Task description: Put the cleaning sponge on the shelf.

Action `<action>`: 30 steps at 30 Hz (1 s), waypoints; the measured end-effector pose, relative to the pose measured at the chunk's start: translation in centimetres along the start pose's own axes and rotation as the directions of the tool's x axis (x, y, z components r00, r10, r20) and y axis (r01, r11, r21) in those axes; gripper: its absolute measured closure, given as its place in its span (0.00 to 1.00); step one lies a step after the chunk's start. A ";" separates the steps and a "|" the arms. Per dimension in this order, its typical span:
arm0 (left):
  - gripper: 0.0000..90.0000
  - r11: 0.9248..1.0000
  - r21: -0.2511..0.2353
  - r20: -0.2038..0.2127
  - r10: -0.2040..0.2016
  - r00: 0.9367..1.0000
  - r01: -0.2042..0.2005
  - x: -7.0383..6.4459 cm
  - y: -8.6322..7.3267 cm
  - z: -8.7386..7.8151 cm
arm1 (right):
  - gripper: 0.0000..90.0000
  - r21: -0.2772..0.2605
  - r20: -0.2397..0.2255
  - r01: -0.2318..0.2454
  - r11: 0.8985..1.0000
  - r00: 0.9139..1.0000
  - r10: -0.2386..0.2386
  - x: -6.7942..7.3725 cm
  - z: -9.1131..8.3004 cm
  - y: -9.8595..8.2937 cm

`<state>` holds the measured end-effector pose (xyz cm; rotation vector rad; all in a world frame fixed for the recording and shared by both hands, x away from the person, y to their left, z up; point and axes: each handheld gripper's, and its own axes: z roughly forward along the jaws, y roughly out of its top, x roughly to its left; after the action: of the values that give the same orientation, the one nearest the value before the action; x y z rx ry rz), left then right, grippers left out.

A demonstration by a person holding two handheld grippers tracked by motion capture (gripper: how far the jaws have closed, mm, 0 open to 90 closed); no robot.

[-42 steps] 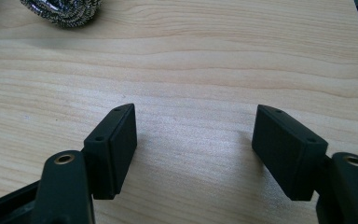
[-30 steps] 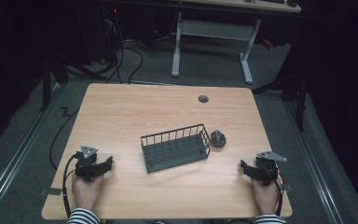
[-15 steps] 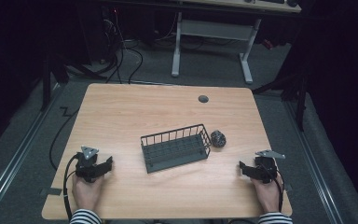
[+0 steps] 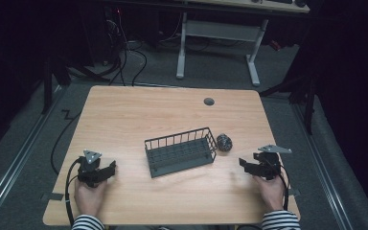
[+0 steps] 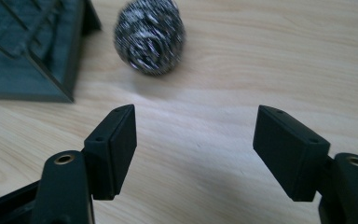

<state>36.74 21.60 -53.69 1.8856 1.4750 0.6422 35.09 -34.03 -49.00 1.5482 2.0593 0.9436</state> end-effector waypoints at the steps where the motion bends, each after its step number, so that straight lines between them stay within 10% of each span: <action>1: 0.35 1.000 0.000 0.000 0.000 1.000 0.000 0.0 0.0 0.0 | 0.34 -0.006 -0.019 0.004 1.000 1.000 -0.004 0.1 0.1 0.3; 30: 0.34 1.000 0.003 0.004 0.002 1.000 -0.002 0.0 0.0 0.0 | 0.34 0.023 -0.028 0.059 0.998 0.998 -0.058 2.7 5.4 7.6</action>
<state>36.74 21.58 -53.69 1.8898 1.4723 0.6376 43.06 -28.79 -47.10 1.4862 2.1301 0.9277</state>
